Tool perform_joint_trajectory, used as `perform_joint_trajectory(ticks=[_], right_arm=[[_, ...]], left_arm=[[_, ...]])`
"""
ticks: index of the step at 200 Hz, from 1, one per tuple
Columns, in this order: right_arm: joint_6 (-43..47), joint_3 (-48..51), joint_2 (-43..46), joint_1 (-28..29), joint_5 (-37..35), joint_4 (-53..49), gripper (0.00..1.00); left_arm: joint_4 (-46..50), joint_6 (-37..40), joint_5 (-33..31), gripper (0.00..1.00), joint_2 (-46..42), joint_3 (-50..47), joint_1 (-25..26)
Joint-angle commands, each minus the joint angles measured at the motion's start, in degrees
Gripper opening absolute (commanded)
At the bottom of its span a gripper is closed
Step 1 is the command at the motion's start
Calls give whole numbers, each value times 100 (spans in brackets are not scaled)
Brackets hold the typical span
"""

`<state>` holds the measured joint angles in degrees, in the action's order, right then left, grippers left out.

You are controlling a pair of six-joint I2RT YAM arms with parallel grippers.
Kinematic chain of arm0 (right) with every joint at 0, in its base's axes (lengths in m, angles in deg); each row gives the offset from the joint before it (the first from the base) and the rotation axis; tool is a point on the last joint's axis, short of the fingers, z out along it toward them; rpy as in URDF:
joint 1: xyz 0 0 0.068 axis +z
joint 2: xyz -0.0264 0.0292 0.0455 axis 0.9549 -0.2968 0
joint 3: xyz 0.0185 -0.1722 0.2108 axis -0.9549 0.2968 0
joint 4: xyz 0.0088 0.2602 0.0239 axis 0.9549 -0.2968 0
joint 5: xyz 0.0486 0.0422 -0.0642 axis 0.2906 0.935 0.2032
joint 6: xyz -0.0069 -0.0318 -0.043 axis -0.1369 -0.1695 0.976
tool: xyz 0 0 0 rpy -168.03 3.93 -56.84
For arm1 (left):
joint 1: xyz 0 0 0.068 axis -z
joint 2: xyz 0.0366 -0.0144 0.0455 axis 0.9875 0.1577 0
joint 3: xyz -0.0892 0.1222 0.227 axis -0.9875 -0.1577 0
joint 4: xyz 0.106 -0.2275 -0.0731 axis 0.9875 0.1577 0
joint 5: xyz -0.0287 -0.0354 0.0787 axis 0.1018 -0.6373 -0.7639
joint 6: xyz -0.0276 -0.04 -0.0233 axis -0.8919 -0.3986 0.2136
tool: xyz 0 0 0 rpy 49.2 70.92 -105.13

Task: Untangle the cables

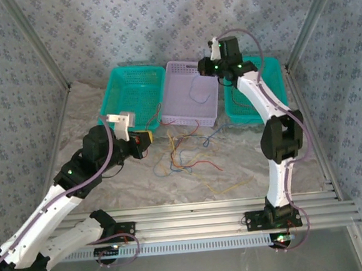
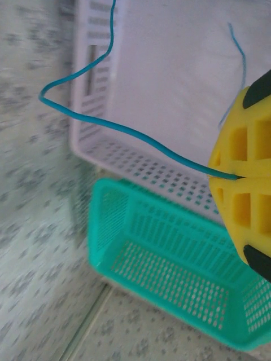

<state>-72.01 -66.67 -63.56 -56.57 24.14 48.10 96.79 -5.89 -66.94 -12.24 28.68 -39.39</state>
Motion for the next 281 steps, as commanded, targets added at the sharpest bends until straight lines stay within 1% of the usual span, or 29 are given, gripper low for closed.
perform_joint_trajectory(ticks=[1, 32, 58, 77, 90, 108, 128, 149, 174, 187, 226, 257, 281], right_arm=[[-118, -248, -299, 101, 187, -207, 0], [-126, -195, -660, 210, 103, -361, 0], [-99, -68, -693, 272, -69, -464, 0], [-99, -9, -667, 276, -98, -546, 3], [-99, 46, -627, 273, -73, -564, 7], [-98, 157, -502, 268, -86, -539, 15], [-74, 260, -328, 270, -135, -514, 28], [-36, 356, -133, 246, -84, -567, 34], [-19, 702, 324, 164, -108, -410, 41], [-58, 886, 556, 99, -173, -215, 48], [-249, 889, 840, -10, -111, -307, 51], [-347, 1021, 1073, -52, -6, -312, 51], [-391, 1357, 1543, -47, -34, -247, 52]], left_arm=[[1, 51, 5, 0, -110, 225, 47], [21, 51, -4, 0, -108, 275, 64], [7, 45, -13, 0, -77, 275, 74], [-5, 34, -6, 0, -49, 278, 82], [-14, 34, -4, 0, -23, 284, 90], [-25, 26, -12, 0, -5, 293, 97], [-23, 16, -13, 0, 34, 292, 95], [-41, 12, -19, 0, 64, 302, 113], [-60, 16, -33, 0, 129, 314, 118], [-80, 23, -21, 0, 170, 323, 126], [-104, 34, -7, 0, 361, 410, 142], [-132, 21, -25, 0, 435, 425, 168], [-189, 20, -56, 0, 528, 456, 174]])
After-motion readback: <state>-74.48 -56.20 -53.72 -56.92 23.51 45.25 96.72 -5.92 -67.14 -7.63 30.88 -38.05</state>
